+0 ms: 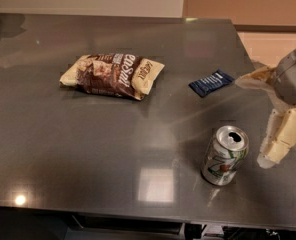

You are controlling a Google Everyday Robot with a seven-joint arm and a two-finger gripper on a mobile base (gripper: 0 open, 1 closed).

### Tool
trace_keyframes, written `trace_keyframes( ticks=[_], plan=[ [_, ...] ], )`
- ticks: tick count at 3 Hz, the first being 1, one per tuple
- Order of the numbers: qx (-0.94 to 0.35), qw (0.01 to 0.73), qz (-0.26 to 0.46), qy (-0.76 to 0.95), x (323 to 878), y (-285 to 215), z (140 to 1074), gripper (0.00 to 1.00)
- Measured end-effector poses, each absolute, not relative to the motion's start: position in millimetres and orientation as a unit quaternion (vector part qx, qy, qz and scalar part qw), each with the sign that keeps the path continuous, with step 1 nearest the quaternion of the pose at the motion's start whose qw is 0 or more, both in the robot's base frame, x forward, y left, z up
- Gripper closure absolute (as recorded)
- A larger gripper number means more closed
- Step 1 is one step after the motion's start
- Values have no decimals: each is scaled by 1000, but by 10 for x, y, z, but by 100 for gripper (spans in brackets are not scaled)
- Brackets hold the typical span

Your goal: Move 7up can near brown chip bag

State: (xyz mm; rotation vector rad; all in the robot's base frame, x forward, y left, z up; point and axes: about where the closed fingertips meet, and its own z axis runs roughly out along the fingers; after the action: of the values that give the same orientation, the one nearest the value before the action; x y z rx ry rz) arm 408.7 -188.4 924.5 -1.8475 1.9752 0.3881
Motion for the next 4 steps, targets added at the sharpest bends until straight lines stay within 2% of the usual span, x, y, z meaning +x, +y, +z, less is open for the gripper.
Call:
trace_keyframes(
  ticks=[3,4],
  plan=[
    [-695,231,213,647,3821,-1612,8985,0],
    [-702,238,225,632,3779,-1537,8943,18]
  ],
)
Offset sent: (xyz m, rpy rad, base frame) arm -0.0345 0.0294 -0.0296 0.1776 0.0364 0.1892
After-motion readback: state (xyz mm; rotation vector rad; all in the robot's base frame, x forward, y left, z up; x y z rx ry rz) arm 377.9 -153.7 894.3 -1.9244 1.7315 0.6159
